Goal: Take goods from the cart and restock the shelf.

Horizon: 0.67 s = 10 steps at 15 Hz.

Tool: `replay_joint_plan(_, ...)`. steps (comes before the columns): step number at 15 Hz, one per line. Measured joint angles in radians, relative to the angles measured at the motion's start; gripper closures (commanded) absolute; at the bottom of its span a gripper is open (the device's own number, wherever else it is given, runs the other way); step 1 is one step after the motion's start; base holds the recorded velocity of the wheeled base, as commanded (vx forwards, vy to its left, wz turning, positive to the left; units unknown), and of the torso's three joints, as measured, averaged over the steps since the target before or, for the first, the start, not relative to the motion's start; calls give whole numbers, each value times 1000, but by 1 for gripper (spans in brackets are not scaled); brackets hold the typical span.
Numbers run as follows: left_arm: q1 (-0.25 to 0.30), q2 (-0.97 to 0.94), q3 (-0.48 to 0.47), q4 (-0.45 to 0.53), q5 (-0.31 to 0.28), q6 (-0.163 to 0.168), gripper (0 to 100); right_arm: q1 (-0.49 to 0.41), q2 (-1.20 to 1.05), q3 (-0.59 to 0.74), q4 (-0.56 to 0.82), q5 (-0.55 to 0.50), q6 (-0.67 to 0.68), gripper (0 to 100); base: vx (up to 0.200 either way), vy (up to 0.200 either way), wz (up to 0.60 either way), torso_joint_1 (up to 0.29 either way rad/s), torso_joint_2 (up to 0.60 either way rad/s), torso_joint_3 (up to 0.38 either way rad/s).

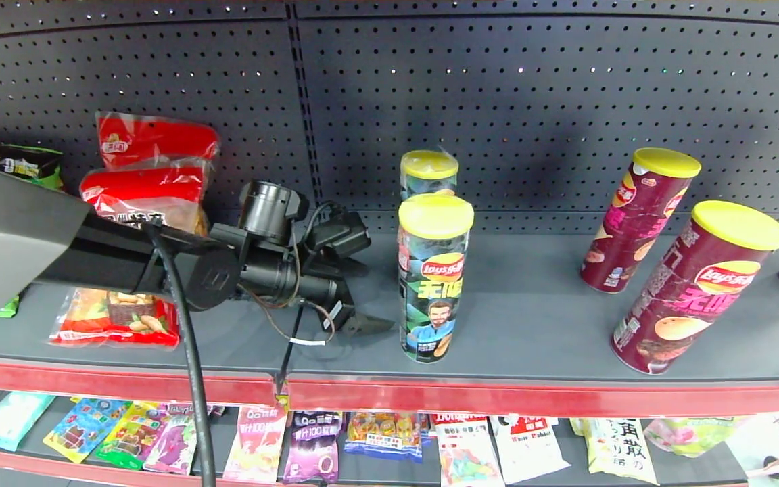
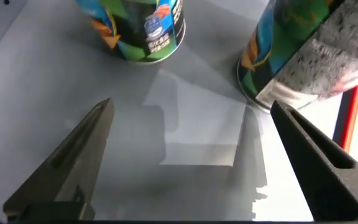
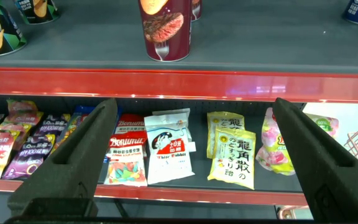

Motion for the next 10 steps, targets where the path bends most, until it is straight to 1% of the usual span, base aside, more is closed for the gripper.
replay_joint_plan(2, 31, -59, 45, 1, 2, -7, 0, 0, 0, 0, 0, 0, 0, 0, 0, 0, 0, 0, 0, 0)
replay_joint_plan(3, 44, -98, 73, 1, 2, -19, 0, 0, 0, 0, 0, 0, 0, 0, 0, 0, 0, 0, 0, 0)
replay_joint_plan(4, 56, -156, 112, 2, 3, -46, 0, 0, 0, 0, 0, 0, 0, 0, 0, 0, 0, 0, 0, 0)
replay_joint_plan(5, 65, -218, 153, 2, 3, -84, 0, 0, 0, 0, 0, 0, 0, 0, 0, 0, 0, 0, 0, 0)
replay_joint_plan(6, 70, -287, 196, 2, 4, -134, 0, 0, 0, 0, 0, 0, 0, 0, 0, 0, 0, 0, 0, 0)
replay_joint_plan(7, 76, -365, 248, 4, 8, -194, 0, 0, 0, 0, 0, 0, 0, 0, 0, 0, 0, 0, 0, 0)
replay_joint_plan(8, 79, -446, 300, 3, 18, -248, 0, 0, 0, 0, 0, 0, 0, 0, 0, 0, 0, 0, 0, 0)
replay_joint_plan(10, 94, -638, 430, 5, 77, -336, 0, 0, 0, 0, 0, 0, 0, 0, 0, 0, 0, 0, 0, 0)
